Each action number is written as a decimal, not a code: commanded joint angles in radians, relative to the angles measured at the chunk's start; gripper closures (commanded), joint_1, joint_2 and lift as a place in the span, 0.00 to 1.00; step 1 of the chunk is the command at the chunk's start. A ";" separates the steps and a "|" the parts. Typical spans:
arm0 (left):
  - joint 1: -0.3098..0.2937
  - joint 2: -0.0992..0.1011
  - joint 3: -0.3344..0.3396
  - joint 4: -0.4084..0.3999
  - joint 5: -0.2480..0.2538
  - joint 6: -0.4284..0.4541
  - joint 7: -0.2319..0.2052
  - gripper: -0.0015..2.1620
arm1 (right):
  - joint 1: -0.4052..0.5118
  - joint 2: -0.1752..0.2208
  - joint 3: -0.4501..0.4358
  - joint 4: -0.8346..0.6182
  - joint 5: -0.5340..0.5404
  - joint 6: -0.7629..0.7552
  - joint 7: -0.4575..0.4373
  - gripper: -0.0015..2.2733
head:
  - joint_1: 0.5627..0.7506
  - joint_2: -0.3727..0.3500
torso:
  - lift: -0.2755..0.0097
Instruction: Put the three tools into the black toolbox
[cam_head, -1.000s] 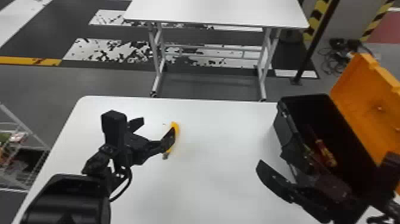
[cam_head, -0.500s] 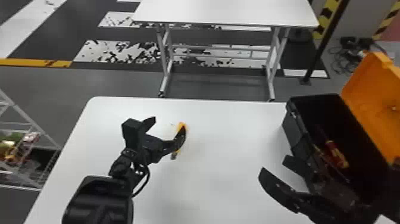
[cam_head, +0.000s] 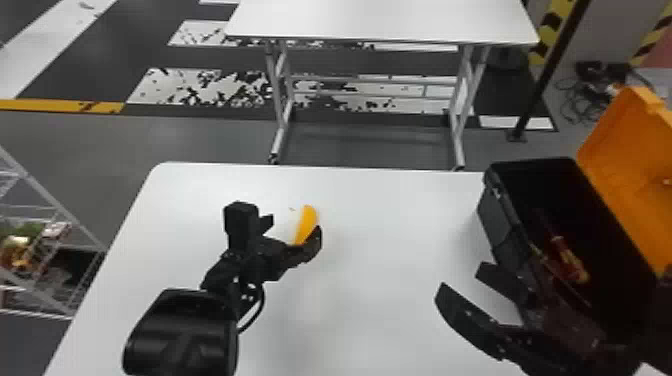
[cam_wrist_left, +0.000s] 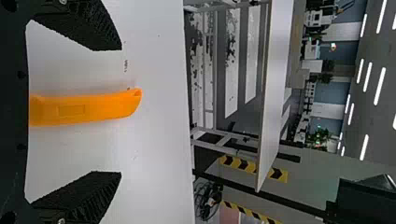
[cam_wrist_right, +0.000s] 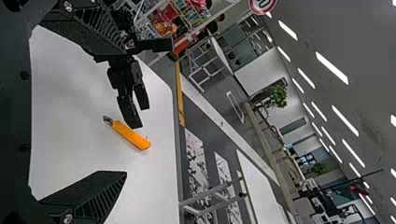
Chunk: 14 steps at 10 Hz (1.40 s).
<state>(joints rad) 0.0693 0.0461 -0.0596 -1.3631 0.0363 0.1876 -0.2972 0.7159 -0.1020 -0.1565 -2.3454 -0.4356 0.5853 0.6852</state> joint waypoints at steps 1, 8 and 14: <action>-0.006 -0.002 -0.008 -0.005 0.001 0.042 0.013 0.02 | 0.004 -0.002 -0.001 0.000 0.000 0.000 0.002 0.04 | 0.70 0.57 | 0.79; -0.117 -0.002 -0.025 0.056 -0.001 0.278 0.038 0.02 | 0.022 -0.019 -0.018 -0.012 -0.018 0.003 0.016 0.04 | 0.70 0.57 | 0.79; -0.166 -0.018 -0.042 0.128 -0.009 0.287 0.020 0.02 | 0.017 -0.030 -0.032 -0.012 -0.031 0.006 0.017 0.04 | 0.70 0.53 | 0.79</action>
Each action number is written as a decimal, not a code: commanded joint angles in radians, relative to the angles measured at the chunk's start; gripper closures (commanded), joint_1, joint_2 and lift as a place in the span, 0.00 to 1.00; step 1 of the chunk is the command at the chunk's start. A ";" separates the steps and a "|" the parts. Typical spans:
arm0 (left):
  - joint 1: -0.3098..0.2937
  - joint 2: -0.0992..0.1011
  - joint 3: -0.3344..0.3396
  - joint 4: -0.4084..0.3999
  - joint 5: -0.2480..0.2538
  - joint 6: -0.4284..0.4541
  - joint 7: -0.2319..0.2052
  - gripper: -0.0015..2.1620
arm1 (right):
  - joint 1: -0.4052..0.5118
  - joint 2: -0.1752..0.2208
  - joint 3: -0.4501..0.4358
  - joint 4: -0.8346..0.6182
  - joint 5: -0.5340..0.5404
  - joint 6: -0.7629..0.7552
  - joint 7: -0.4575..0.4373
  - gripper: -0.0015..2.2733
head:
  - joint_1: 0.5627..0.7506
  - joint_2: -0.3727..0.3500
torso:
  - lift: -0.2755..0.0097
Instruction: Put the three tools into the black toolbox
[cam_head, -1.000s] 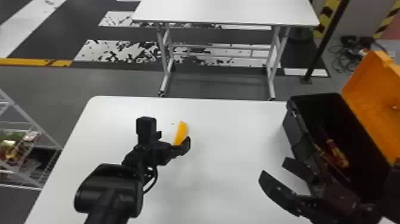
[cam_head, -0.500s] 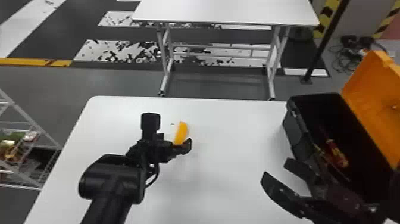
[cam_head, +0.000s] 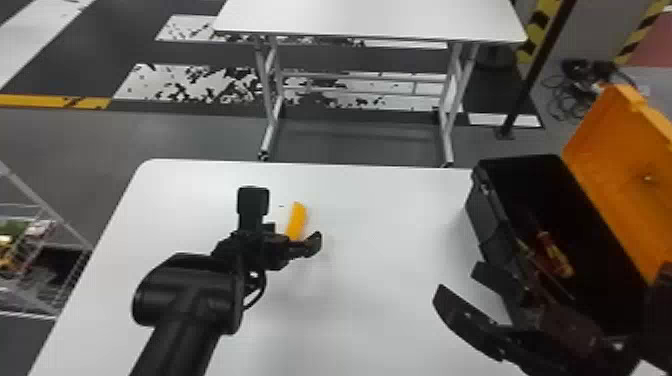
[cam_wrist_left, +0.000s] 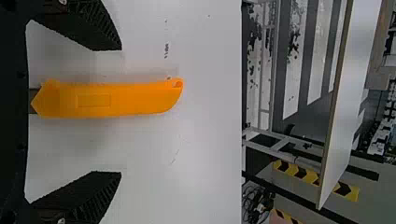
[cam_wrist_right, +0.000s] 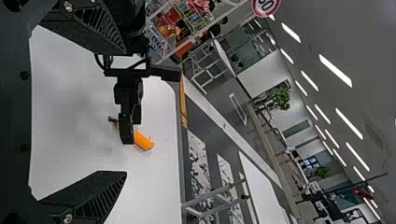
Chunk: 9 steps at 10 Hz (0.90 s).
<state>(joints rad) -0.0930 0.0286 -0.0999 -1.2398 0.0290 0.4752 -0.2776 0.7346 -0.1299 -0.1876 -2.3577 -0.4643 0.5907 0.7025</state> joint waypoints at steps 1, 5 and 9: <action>-0.014 -0.001 -0.001 0.023 -0.004 0.003 0.000 0.02 | -0.004 -0.004 -0.001 0.002 -0.002 0.004 0.000 0.04 | 0.70 0.52 | 0.79; -0.028 -0.004 -0.003 0.054 -0.011 0.009 -0.002 0.11 | -0.008 -0.008 -0.012 0.002 -0.027 0.007 0.000 0.04 | 0.70 0.52 | 0.79; -0.024 -0.006 -0.008 0.051 -0.015 0.006 0.009 0.88 | -0.008 -0.005 -0.012 0.006 -0.028 0.007 -0.003 0.04 | 0.70 0.51 | 0.79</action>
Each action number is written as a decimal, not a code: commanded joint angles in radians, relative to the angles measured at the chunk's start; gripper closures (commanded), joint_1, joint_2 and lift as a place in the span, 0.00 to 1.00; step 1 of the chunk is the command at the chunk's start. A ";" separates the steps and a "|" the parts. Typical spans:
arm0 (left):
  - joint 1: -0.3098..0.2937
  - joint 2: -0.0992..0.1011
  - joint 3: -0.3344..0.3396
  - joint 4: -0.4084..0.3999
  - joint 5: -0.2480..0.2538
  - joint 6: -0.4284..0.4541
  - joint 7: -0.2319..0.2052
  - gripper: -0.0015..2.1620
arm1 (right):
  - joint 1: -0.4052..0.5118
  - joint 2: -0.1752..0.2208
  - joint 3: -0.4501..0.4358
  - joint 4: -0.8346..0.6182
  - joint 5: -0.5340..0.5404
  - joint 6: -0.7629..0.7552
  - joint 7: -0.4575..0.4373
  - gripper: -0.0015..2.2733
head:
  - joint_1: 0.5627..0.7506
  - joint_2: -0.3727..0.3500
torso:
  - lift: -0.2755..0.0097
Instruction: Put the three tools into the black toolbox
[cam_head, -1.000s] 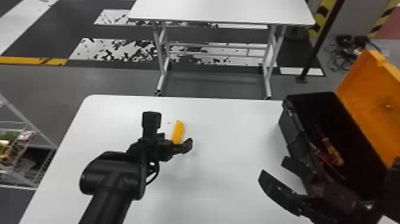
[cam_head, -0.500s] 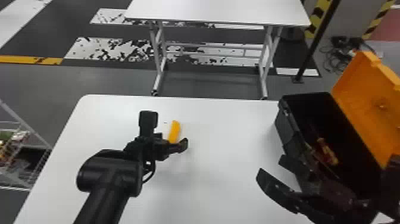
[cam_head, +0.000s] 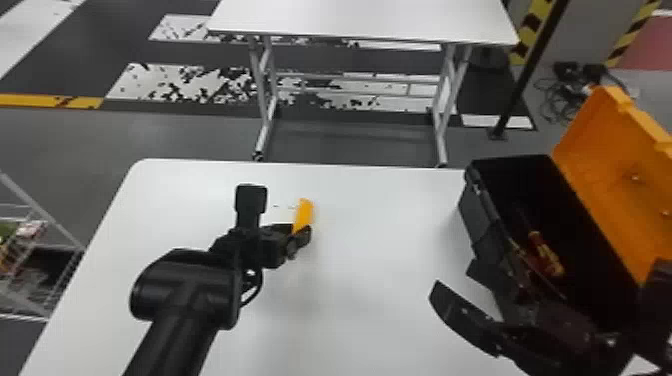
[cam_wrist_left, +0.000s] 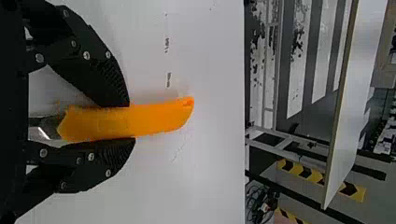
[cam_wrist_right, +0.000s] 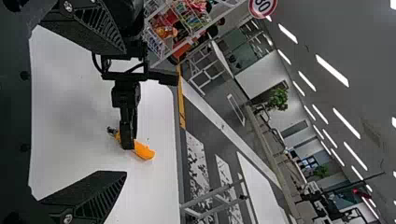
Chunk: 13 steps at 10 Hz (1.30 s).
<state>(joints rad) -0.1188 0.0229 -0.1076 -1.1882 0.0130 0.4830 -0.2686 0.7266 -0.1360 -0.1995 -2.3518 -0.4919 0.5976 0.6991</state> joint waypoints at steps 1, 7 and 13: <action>0.005 0.000 -0.001 -0.002 0.001 -0.005 0.005 0.88 | 0.001 0.001 0.000 0.003 -0.001 0.000 -0.001 0.04 | 0.70 0.51 | 0.79; 0.116 0.000 -0.078 -0.284 0.005 0.161 0.005 0.88 | -0.018 0.003 0.003 0.032 0.001 0.000 -0.015 0.04 | 0.70 0.46 | 0.79; 0.209 0.037 -0.245 -0.680 0.001 0.418 -0.012 0.88 | -0.093 0.000 -0.001 0.057 -0.050 0.132 -0.015 0.04 | 0.70 0.29 | 0.79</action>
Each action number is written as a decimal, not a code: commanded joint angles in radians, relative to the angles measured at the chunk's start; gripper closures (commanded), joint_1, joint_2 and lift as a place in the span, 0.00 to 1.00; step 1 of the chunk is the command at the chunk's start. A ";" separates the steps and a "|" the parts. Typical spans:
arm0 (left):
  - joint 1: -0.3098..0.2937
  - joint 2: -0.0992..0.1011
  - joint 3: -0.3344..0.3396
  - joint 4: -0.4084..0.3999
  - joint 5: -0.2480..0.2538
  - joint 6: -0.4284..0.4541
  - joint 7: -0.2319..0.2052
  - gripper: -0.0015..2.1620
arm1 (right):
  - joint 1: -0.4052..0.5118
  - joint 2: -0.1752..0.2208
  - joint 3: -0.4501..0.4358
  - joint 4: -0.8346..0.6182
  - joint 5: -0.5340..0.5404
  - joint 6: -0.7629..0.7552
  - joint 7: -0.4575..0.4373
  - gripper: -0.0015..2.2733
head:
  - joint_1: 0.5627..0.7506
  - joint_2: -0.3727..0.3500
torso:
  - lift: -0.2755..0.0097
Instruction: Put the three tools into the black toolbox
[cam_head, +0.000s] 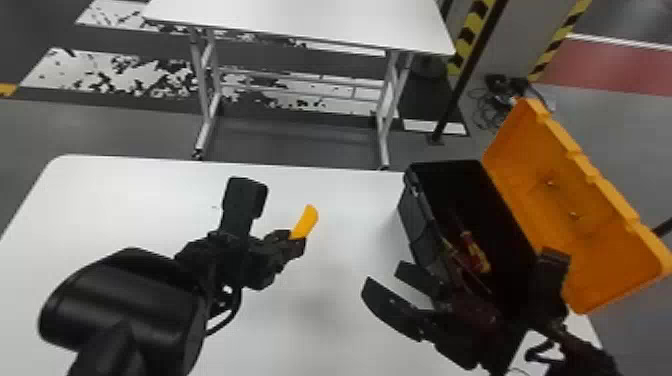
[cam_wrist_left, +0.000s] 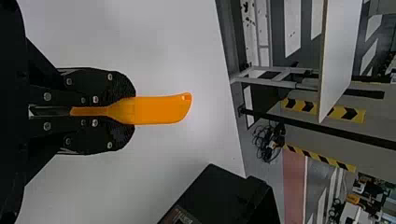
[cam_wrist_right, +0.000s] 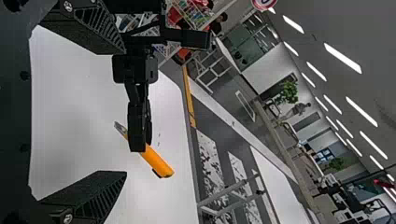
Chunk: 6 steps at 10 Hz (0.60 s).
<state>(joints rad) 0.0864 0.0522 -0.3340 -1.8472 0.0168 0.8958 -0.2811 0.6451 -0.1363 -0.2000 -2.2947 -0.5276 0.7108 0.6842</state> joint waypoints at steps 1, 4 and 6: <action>0.012 0.011 -0.042 -0.038 -0.017 0.030 0.000 0.88 | -0.032 0.000 -0.015 0.000 -0.052 0.049 -0.002 0.04 | 0.70 0.28 | 0.79; 0.039 0.029 -0.094 -0.092 -0.032 0.030 0.011 0.88 | -0.101 0.021 -0.019 0.018 -0.101 0.175 -0.040 0.04 | 0.70 0.24 | 0.79; 0.058 0.044 -0.111 -0.139 -0.032 0.039 0.016 0.88 | -0.122 0.027 0.013 0.020 -0.103 0.243 -0.123 0.04 | 0.70 0.23 | 0.79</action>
<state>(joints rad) 0.1368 0.0926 -0.4424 -1.9708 -0.0157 0.9316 -0.2647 0.5294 -0.1096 -0.1952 -2.2753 -0.6296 0.9337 0.5600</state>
